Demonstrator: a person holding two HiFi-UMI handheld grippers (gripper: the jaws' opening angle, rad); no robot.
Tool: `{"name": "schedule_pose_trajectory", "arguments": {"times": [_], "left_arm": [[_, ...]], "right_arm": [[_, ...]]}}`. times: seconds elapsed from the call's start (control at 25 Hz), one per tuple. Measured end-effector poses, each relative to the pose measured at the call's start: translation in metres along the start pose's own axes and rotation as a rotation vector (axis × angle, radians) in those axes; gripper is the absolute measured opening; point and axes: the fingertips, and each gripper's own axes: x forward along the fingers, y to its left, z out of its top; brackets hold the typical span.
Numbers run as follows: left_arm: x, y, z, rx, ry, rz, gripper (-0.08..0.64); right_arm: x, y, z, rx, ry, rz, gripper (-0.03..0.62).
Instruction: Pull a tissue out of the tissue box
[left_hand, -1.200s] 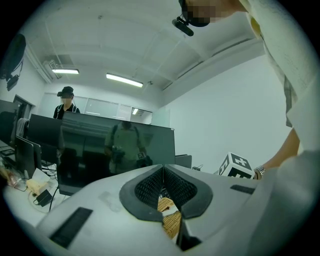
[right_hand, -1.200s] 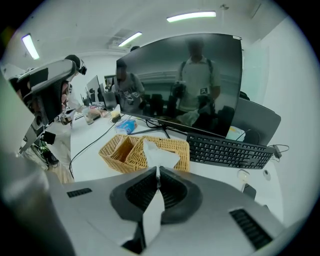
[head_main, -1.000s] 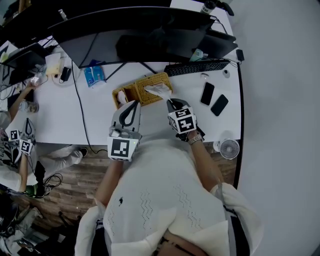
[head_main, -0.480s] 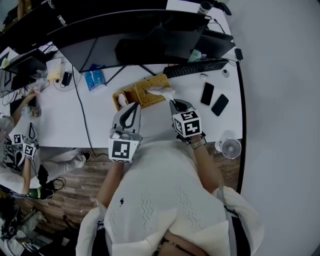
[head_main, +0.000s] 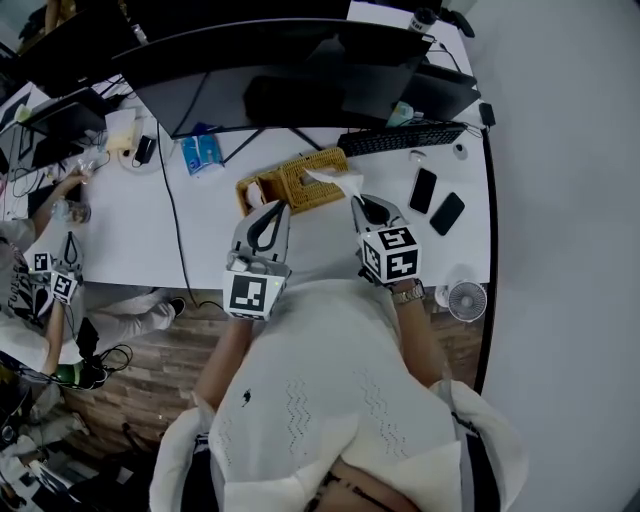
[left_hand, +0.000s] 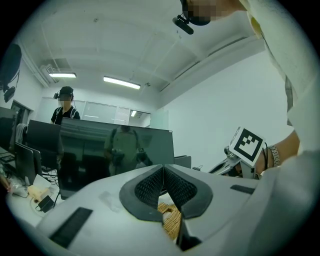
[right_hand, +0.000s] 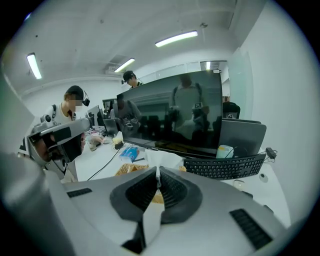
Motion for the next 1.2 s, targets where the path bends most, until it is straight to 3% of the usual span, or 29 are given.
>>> {"name": "schedule_pose_trajectory", "arguments": {"times": [0.48,1.2], "left_arm": [[-0.008,0.011,0.008,-0.001,-0.015,0.036,0.014],[-0.02,0.029,0.015,-0.009,-0.045,0.086,0.014]], "right_arm": [[-0.033,0.011,0.048,-0.082,-0.107,-0.023,0.003],[-0.087,0.029,0.116,-0.115,-0.307,-0.032,0.003]]}}
